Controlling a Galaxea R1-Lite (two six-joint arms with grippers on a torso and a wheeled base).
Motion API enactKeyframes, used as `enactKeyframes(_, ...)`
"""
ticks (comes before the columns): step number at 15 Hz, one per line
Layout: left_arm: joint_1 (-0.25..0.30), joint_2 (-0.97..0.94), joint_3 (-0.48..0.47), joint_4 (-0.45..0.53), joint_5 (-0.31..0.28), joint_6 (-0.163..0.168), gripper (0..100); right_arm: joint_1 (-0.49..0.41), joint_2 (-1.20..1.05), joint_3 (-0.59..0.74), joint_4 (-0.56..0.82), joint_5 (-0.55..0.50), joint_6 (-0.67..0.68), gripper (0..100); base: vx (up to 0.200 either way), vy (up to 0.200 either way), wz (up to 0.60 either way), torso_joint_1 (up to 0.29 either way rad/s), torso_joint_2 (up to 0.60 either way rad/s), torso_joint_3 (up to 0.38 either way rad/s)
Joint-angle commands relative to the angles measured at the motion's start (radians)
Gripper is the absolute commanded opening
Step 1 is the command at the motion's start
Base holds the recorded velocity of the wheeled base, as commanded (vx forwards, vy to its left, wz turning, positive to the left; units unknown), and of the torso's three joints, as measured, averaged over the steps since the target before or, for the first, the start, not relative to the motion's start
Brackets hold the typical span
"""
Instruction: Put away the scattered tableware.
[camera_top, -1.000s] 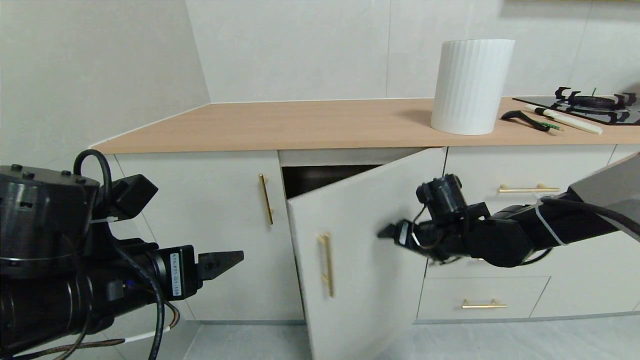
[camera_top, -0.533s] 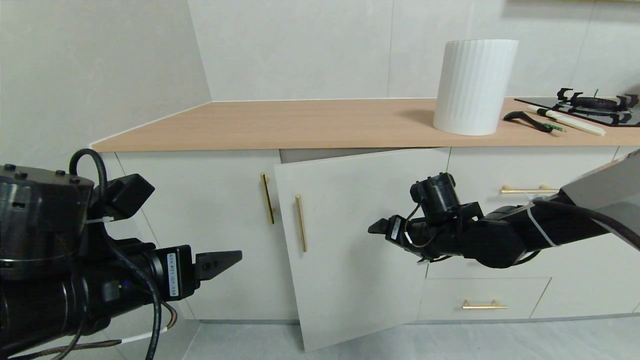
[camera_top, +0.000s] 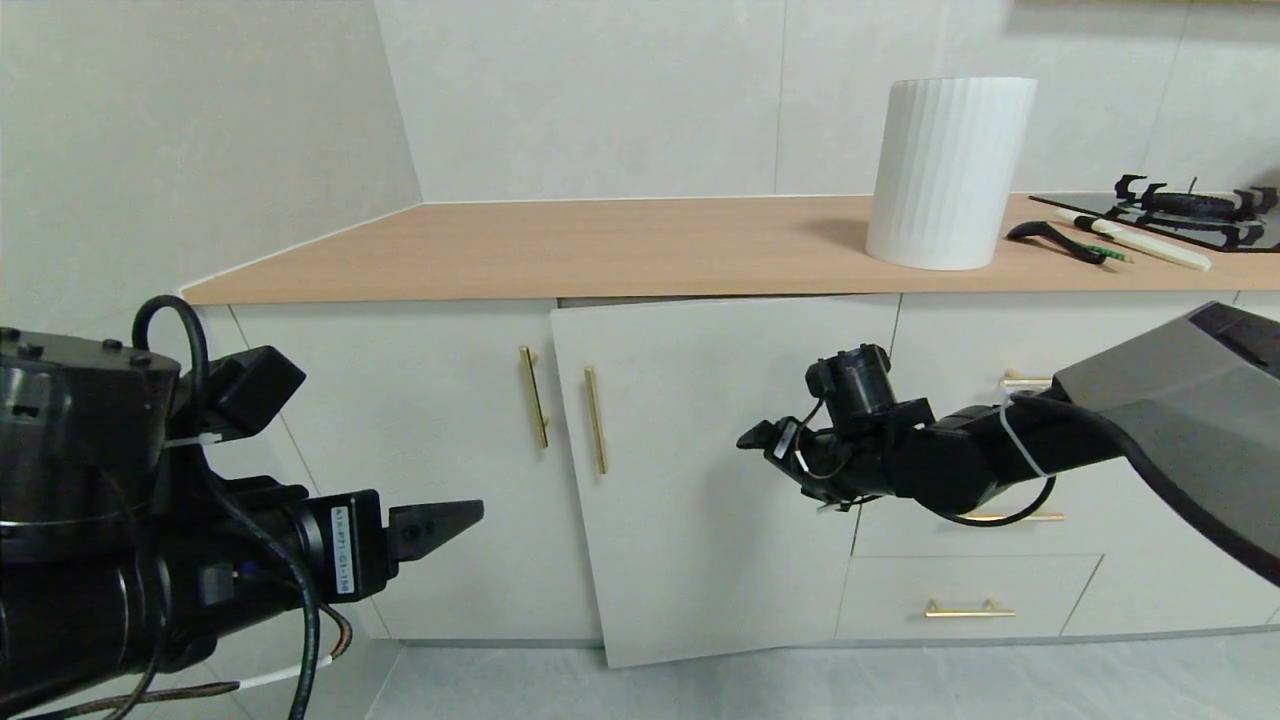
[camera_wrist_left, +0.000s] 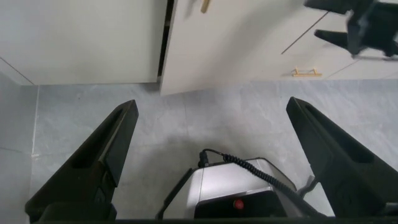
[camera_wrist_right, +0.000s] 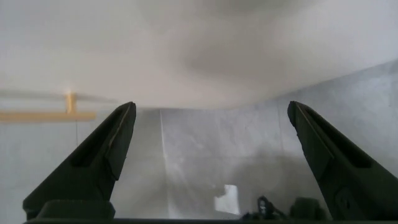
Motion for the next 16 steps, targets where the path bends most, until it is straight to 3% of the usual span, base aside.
enactKeyframes(1, 0.000, 0.000, 0.001, 0.000, 0.000, 0.000, 100, -0.025, 0.055, -0.050, 0.003, 0.001, 0.028, 100, 0.000, 0.000, 0.00, 0.000, 0.00, 0.000)
enactKeyframes(16, 0.000, 0.003, 0.002, 0.000, 0.000, 0.000, 100, -0.111, 0.155, -0.195, 0.006, -0.082, 0.122, 100, 0.000, 0.000, 0.00, 0.000, 0.00, 0.000)
